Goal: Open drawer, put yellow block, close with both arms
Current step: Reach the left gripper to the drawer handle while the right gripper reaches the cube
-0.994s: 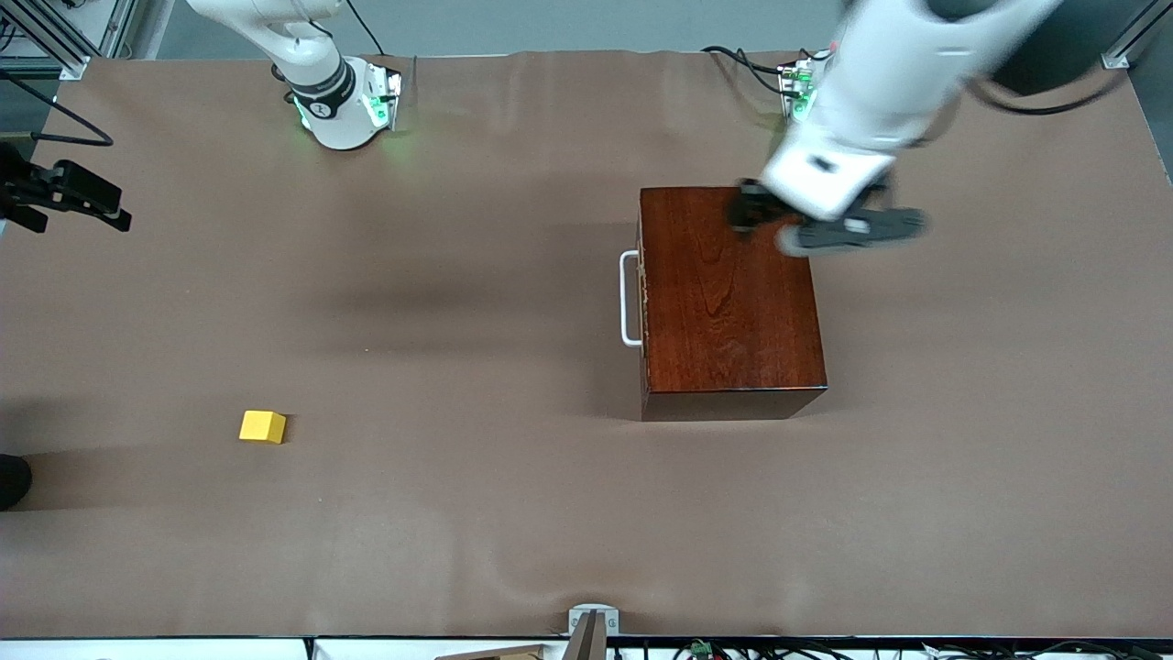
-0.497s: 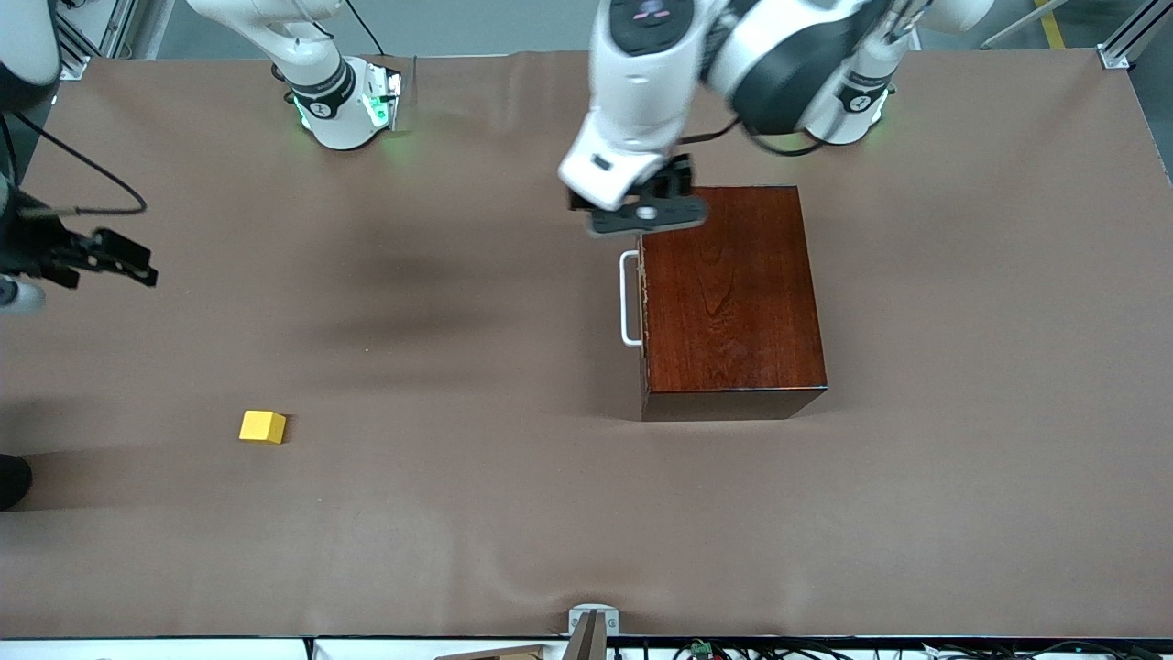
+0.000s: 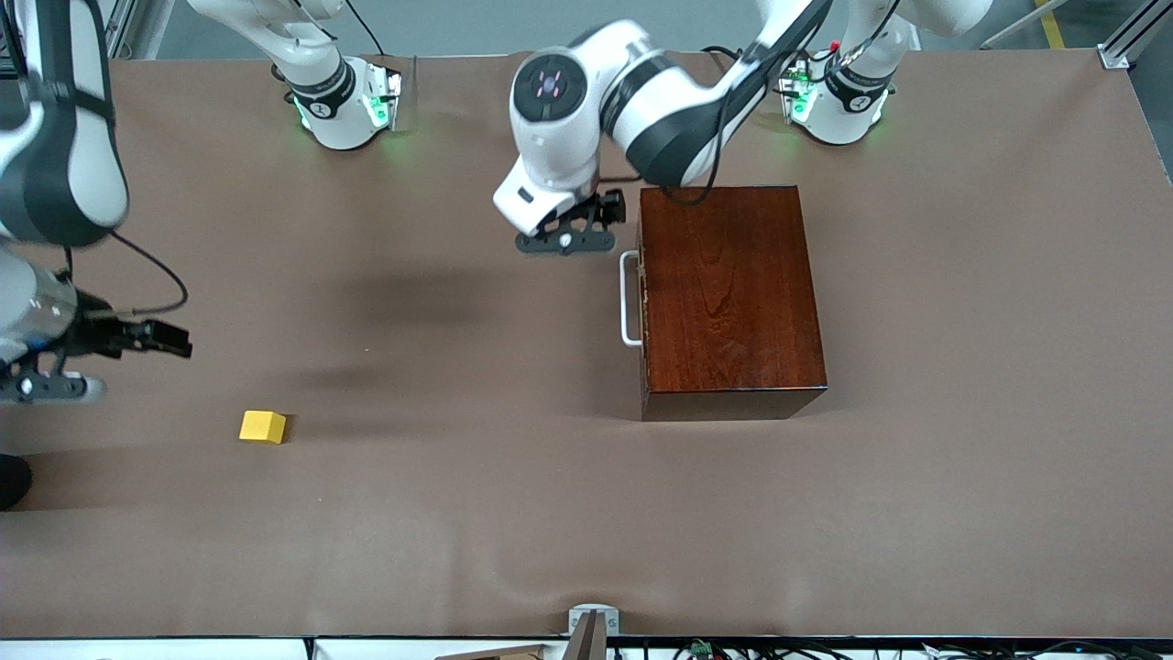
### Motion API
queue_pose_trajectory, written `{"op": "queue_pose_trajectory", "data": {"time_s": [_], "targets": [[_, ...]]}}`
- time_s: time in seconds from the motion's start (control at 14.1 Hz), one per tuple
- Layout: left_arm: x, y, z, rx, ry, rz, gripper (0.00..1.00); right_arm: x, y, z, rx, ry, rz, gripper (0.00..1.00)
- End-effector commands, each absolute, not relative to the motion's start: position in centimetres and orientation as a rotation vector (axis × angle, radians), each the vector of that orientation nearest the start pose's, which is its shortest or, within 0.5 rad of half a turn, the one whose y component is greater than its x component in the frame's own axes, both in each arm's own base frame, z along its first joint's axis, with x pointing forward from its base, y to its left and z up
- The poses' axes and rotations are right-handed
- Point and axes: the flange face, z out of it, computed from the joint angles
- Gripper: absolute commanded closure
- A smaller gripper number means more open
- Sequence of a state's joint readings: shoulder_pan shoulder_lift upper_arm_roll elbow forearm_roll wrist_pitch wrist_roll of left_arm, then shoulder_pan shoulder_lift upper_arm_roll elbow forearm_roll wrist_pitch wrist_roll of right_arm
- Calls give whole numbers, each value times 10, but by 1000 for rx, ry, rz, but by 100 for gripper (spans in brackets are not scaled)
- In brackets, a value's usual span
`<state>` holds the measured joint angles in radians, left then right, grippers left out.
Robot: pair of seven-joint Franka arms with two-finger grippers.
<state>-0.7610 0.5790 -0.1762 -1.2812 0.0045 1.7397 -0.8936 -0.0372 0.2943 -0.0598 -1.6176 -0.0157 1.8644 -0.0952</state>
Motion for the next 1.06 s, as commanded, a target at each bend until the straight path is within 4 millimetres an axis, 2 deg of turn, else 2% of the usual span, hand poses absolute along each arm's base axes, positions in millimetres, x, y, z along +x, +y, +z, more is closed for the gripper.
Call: {"op": "queue_pose_trajectory", "data": {"time_s": [0.0, 0.21, 0.35, 0.57, 0.71, 0.85, 0.99], "targets": [[443, -563, 385, -3025, 153, 120, 0, 656, -70, 426, -3189, -75, 58, 0], [444, -562, 353, -2937, 189, 87, 0, 671, -71, 391, -3206, -89, 27, 0], [448, -559, 338, -2905, 195, 77, 0, 681, -67, 351, -3187, -67, 54, 0], [450, -556, 322, -2854, 220, 46, 0, 694, -58, 302, -3182, -39, 62, 0], [452, -555, 313, -2830, 224, 36, 0, 698, -60, 272, -3184, -37, 40, 0], [454, -554, 298, -2816, 216, 48, 0, 698, -55, 256, -3181, -41, 68, 0], [456, -553, 294, -2814, 214, 41, 0, 697, -52, 237, -3180, -42, 75, 0]]}}
